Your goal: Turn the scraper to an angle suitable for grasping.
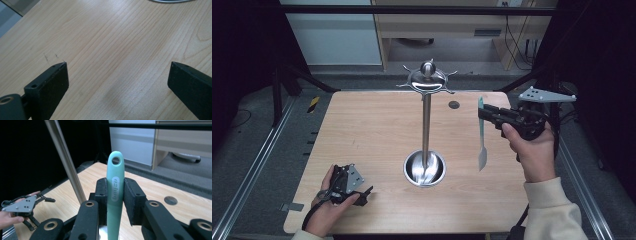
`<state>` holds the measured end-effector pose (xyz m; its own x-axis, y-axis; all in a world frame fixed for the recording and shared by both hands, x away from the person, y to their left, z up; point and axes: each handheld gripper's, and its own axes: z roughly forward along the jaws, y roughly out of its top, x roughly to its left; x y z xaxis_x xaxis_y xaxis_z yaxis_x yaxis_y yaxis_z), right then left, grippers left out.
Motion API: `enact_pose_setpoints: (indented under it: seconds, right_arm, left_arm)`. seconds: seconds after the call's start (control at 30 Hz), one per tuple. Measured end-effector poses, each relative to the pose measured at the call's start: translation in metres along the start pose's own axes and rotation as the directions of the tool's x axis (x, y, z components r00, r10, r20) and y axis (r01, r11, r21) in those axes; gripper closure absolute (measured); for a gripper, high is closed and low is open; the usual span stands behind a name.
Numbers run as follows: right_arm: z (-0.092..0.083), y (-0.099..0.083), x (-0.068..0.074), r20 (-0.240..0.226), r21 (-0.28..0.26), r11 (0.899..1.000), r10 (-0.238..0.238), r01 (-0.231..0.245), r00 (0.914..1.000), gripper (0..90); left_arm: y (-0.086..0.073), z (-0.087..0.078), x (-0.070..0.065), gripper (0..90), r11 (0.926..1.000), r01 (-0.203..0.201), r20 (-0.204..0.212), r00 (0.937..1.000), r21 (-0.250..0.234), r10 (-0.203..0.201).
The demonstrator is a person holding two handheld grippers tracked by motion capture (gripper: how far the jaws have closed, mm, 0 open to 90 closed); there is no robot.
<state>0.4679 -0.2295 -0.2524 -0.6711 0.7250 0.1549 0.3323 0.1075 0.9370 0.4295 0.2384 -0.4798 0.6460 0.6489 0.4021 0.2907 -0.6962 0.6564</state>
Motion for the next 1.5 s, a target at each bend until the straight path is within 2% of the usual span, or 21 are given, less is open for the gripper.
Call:
enact_pose_setpoints:
  seconds: [0.27,0.8,1.17,1.5]
  right_arm:
    - [0.002,0.005,0.013,-0.016,-0.024,0.999,-0.041,0.041,0.9990,74.2]
    - [-0.001,0.014,0.028,-0.039,-0.073,0.995,-0.073,0.070,0.9966,74.2]
    - [-0.003,0.024,0.045,-0.064,-0.121,0.987,-0.118,0.110,0.9910,74.1]
    - [-0.004,0.027,0.051,-0.074,-0.136,0.983,-0.133,0.122,0.9884,74.1]
  left_arm:
    - [0.000,0.000,0.000,3.2,1.0000,-0.001,0.000,1.0000,0.000,0.001]
    - [0.000,0.000,-0.001,3.2,1.0000,-0.008,0.000,1.0000,0.003,0.008]
    - [0.000,-0.001,-0.001,3.2,1.0000,-0.008,-0.005,1.0000,0.004,0.008]
    - [-0.001,0.000,-0.001,3.1,0.9999,-0.008,-0.003,1.0000,0.007,0.008]
